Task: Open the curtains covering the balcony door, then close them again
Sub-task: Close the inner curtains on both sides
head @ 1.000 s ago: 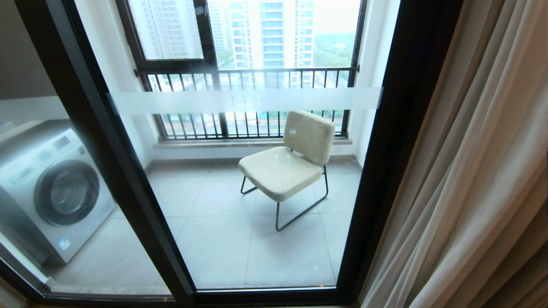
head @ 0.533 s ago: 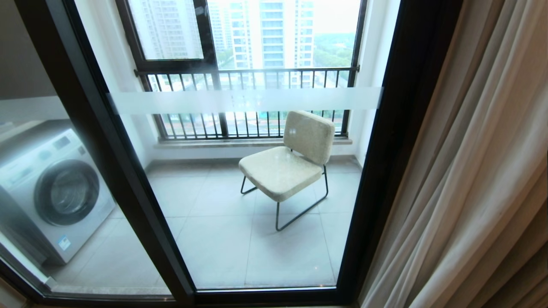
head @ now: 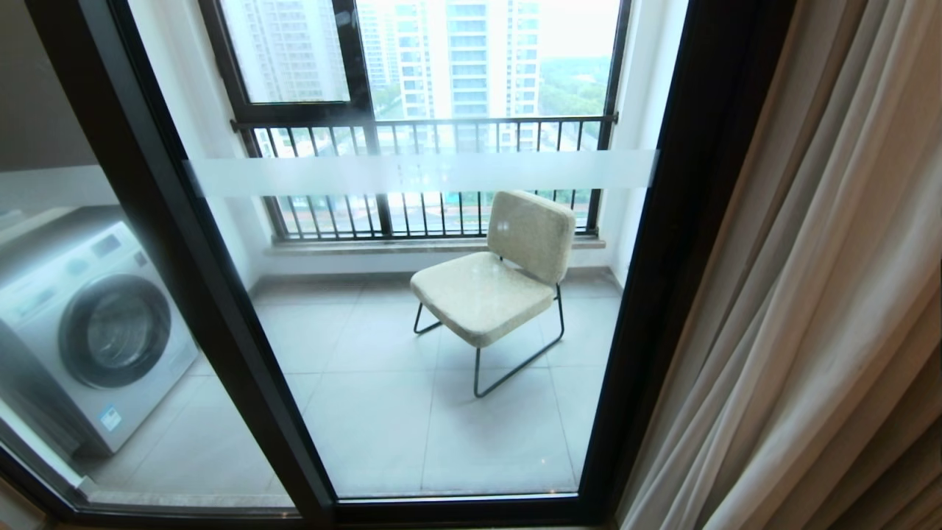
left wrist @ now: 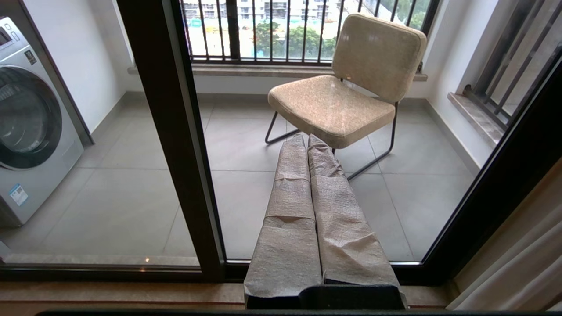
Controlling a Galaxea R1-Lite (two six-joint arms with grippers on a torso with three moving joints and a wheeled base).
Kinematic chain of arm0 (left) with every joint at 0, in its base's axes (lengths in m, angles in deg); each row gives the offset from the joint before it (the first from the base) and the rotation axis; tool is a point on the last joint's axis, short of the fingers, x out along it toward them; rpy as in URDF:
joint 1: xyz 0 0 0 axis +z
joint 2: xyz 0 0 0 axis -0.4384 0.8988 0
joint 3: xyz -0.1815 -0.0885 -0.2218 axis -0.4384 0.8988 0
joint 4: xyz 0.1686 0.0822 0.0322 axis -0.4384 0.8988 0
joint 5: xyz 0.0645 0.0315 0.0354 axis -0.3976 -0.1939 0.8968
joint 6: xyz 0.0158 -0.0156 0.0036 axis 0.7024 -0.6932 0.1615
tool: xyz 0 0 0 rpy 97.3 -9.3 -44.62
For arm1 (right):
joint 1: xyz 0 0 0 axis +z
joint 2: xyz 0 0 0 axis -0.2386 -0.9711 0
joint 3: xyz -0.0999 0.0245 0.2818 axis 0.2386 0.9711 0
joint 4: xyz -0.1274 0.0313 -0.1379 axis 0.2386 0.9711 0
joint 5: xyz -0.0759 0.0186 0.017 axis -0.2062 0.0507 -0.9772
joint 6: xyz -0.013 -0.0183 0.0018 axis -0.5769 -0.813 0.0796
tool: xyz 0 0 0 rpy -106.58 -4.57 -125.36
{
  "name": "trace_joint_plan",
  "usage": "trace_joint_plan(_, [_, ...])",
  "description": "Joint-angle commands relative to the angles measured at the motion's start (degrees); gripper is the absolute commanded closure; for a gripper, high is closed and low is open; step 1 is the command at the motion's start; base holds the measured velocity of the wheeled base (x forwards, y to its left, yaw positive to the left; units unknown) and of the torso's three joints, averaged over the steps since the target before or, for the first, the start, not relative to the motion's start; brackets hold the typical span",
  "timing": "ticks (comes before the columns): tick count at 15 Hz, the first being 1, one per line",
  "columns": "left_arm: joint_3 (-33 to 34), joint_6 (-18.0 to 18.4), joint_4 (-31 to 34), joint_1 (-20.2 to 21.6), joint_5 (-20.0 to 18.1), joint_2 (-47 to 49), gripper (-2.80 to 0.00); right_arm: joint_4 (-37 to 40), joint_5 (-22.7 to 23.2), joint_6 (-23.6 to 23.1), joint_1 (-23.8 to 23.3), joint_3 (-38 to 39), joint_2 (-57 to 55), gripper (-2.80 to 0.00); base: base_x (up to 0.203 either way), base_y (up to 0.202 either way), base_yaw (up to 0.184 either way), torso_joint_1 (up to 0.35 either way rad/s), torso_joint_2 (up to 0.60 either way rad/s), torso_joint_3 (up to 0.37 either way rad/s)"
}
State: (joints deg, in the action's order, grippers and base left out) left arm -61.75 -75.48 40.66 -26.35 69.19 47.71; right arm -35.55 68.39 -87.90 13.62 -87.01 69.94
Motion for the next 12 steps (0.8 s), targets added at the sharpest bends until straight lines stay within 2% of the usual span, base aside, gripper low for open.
trace_joint_plan(1, [0.00, -0.06, 0.01, 0.00, 0.01, -0.02, 0.00, -0.19, -0.11, -0.31, 0.01, 0.00, 0.00, 0.00, 0.000, 0.000, 0.000, 0.000, 0.00, 0.000])
trace_joint_plan(4, [0.00, 0.03, 0.01, 0.00, 0.01, -0.02, 0.00, -0.08, 0.59, -1.26, 0.09, -2.04, 0.00, 0.00, 0.000, 0.000, 0.000, 0.000, 0.00, 0.000])
trace_joint_plan(6, [0.00, -0.06, 0.01, 0.00, 0.01, -0.02, 0.00, 0.25, 3.06, -1.23, 0.09, -5.38, -0.80, 0.00, 0.000, 0.000, 0.000, 0.000, 0.00, 0.000])
trace_joint_plan(9, [0.00, -0.06, 0.01, 0.00, 0.01, -0.02, 0.00, -1.24, 3.31, -1.30, 0.20, -10.78, -7.61, 0.00, 0.000, 0.000, 0.000, 0.000, 0.00, 0.000])
trace_joint_plan(12, [0.00, 0.03, 0.01, 0.00, 0.01, -0.02, 0.00, -7.57, 3.07, -1.31, 0.17, -15.93, -18.29, 0.00, 0.000, 0.000, 0.000, 0.000, 0.00, 0.000])
